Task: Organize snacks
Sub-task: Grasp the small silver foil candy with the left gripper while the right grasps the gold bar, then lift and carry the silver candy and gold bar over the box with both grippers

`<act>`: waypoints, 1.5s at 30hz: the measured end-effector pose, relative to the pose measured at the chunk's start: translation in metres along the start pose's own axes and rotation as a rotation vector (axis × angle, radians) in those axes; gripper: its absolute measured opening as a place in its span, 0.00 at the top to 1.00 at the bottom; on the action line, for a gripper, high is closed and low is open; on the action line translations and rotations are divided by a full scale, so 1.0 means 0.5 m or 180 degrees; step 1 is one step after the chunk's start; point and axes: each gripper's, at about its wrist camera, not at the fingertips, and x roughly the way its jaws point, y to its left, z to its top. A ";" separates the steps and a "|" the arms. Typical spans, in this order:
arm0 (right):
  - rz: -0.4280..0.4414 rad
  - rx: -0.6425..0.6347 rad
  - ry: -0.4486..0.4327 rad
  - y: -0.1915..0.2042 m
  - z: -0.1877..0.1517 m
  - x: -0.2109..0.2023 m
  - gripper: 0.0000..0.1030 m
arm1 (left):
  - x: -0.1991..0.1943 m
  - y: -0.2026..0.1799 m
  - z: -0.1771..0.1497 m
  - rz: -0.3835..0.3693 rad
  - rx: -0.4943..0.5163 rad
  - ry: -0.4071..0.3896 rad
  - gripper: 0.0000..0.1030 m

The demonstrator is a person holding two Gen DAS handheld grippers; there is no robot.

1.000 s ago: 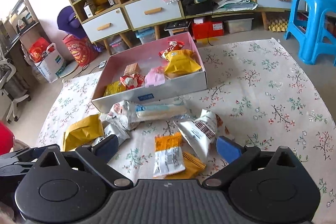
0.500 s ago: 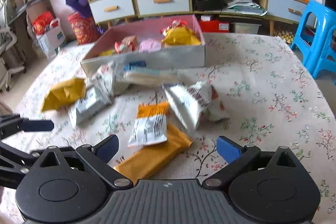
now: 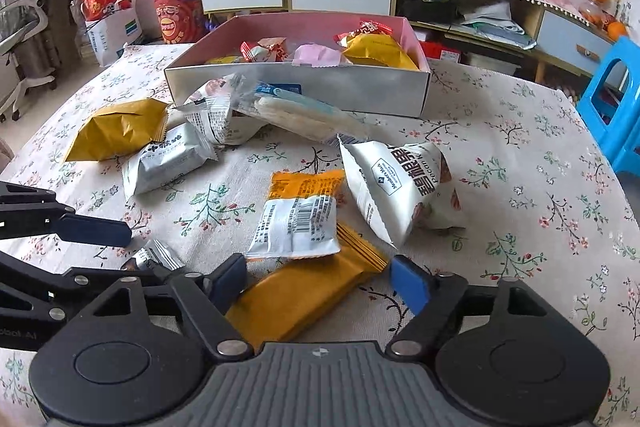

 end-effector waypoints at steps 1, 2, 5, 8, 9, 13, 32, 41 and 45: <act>0.0005 -0.0016 -0.0004 0.001 0.001 0.001 0.44 | -0.001 -0.002 -0.002 0.0018 0.0014 0.0001 0.61; 0.0011 -0.0033 -0.0010 0.000 0.000 -0.001 0.47 | -0.002 -0.004 -0.004 0.0042 0.0037 0.0001 0.63; 0.0038 -0.0065 -0.0004 -0.005 -0.003 -0.010 0.61 | -0.004 -0.008 -0.007 0.0119 0.0106 0.0001 0.68; 0.0050 -0.0110 0.0038 -0.009 -0.004 -0.017 0.68 | -0.005 -0.009 -0.006 0.0173 0.0092 0.0036 0.71; 0.0057 -0.0131 0.0054 -0.011 -0.005 -0.020 0.70 | -0.004 -0.009 -0.005 0.0186 0.0084 0.0050 0.71; 0.0041 -0.0190 0.0166 -0.016 -0.007 -0.030 0.76 | -0.004 -0.014 -0.002 0.0241 0.0076 0.0104 0.72; 0.0096 -0.0169 0.0144 -0.004 -0.005 -0.025 0.71 | -0.001 -0.029 0.001 0.0348 0.0082 0.0178 0.72; 0.0144 -0.0151 0.0220 0.002 0.007 -0.025 0.82 | -0.008 -0.015 0.005 0.0291 -0.0155 0.0226 0.77; 0.0199 -0.0017 0.0288 -0.003 0.013 -0.024 0.83 | -0.013 -0.005 0.008 0.0251 -0.0281 0.0250 0.79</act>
